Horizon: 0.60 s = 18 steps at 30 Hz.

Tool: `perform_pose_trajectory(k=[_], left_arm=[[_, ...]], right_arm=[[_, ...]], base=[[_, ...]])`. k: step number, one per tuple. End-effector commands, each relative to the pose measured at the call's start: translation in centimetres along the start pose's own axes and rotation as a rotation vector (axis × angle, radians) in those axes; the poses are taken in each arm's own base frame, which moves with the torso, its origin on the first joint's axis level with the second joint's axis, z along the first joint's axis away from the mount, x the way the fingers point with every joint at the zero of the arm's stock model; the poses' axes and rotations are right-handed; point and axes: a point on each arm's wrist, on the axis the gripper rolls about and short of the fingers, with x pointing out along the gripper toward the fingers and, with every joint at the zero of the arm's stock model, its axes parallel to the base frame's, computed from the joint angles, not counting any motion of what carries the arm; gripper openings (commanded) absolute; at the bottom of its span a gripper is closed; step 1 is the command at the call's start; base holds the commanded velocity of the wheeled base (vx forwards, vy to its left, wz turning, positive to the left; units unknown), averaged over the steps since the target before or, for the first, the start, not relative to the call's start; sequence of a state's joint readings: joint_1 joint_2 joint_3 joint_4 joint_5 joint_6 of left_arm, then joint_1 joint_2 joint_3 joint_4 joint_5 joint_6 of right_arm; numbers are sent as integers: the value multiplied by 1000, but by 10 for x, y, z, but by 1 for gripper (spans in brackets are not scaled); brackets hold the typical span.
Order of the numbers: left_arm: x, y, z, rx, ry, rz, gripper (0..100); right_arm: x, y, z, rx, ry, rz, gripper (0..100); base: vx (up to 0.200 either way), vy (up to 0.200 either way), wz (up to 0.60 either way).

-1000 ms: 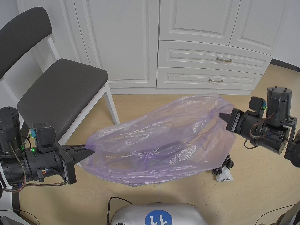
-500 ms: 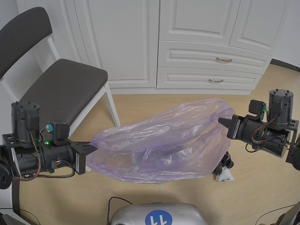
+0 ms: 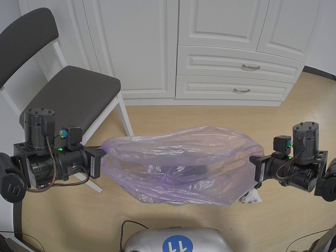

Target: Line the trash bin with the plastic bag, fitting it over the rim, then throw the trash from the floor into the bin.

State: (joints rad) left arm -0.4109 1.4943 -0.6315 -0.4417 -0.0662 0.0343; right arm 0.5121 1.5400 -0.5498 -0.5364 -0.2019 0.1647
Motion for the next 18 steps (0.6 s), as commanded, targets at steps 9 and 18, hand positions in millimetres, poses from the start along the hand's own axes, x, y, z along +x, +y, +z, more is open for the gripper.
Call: perform_pose_trajectory(k=[9,18], left_arm=[[41,23,17,64,-51,97,0],[52,27,11,13,-95,103,0]], right_arm=[[22,-30,-1,-351,63,-52,0],[26,-26,3,-320,38,19,0]], base=[[0,0,0],[0,0,0]])
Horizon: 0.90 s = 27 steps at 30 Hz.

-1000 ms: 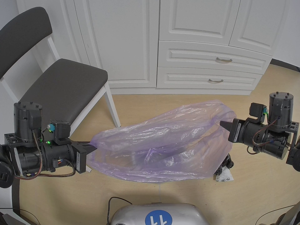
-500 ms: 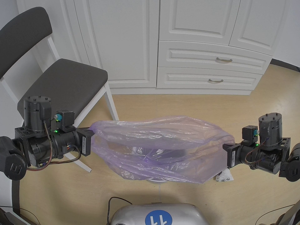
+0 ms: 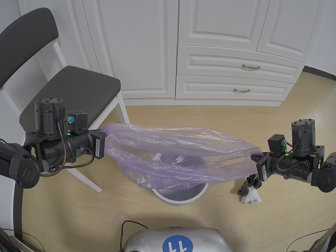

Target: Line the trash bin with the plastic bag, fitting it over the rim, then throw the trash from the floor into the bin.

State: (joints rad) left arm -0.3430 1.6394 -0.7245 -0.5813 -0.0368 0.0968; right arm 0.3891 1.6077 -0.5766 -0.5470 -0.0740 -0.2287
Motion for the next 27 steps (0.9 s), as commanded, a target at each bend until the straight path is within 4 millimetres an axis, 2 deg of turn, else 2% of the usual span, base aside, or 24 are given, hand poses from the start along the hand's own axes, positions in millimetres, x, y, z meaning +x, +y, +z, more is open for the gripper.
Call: perform_pose_trajectory(k=[1,3,11,12,14,27], left_arm=[[16,2,-6,-31,-14,6,0],[20,2,-8,-39,-45,7,0],[32,-8,-4,-36,-82,-24,0],[41,-11,-9,-41,-90,-33,0],[47,-12,-12,-37,-96,-26,0],[45,-10,-19,38,-85,-8,0]], right_arm=[[5,-1,1,24,1,0,0],[12,-1,-4,37,30,-4,0],[19,-8,-7,50,47,-20,0],[19,-10,-8,54,50,-26,0],[23,-12,-10,53,65,-35,0],[20,-18,-10,15,64,-66,0]], base=[[0,0,0],[0,0,0],[0,0,0],[0,0,0],[0,0,0],[0,0,0]])
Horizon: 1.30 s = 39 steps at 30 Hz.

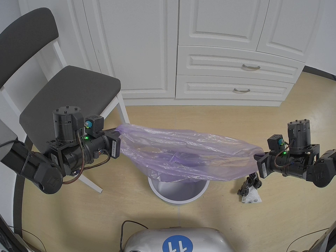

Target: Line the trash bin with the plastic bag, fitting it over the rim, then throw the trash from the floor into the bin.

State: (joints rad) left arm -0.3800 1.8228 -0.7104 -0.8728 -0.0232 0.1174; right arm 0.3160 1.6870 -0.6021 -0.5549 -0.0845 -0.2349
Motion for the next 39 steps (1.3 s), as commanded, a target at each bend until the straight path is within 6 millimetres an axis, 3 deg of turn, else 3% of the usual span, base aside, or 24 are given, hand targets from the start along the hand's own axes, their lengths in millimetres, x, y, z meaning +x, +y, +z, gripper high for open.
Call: perform_pose_trajectory(k=[1,8,12,24,30,31,39], left_arm=[[1,1,-3,4,11,3,0],[5,5,-5,2,19,17,0],[-2,5,3,7,-5,60,0],[11,2,2,-4,-78,50,0],[1,-23,8,-2,-209,-23,0],[-1,-37,9,3,-243,-62,0],[3,-64,3,-14,-303,-141,0]], right_arm=[[-1,-2,0,-10,-1,-6,0],[1,-2,-4,-18,16,-10,0],[-4,-7,-2,-38,3,-34,0],[1,-5,6,-33,-63,-84,0],[1,16,11,-32,-179,-72,0],[-1,23,11,-35,-229,-67,0],[5,53,17,-33,-390,-3,0]], base=[[0,0,0],[0,0,0],[0,0,0],[0,0,0],[0,0,0],[0,0,0],[0,0,0]])
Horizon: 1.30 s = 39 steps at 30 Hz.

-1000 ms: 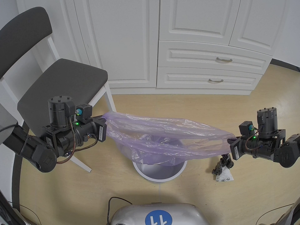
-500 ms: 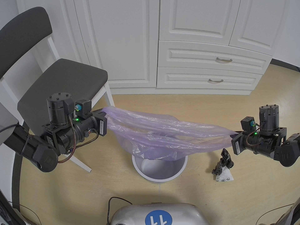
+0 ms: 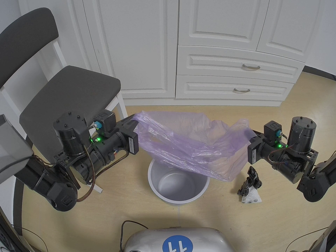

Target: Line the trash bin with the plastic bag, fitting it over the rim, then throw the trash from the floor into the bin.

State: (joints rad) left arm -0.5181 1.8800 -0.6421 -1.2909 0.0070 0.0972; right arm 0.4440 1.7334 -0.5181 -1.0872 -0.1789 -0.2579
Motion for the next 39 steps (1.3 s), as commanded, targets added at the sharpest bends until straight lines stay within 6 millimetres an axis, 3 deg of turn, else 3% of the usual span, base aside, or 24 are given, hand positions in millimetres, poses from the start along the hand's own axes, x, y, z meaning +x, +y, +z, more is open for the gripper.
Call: perform_pose_trajectory(k=[1,12,27,33,34,39], left_arm=[[6,-26,-15,-33,-15,-75,0],[5,-34,-20,-36,4,-94,0],[3,-43,-35,-26,137,-116,0],[-4,-42,-30,-22,195,-124,0],[-8,-41,-24,-22,200,-124,0],[-15,-38,-16,-19,238,-122,0]], right_arm=[[3,37,-12,8,-34,98,0],[-7,73,-17,78,-35,254,0],[1,86,-26,165,27,367,0],[-10,91,-7,336,117,491,0],[-11,89,4,383,187,507,0],[-4,91,13,463,285,500,0]], base=[[0,0,0],[0,0,0],[0,0,0],[0,0,0],[0,0,0],[0,0,0]])
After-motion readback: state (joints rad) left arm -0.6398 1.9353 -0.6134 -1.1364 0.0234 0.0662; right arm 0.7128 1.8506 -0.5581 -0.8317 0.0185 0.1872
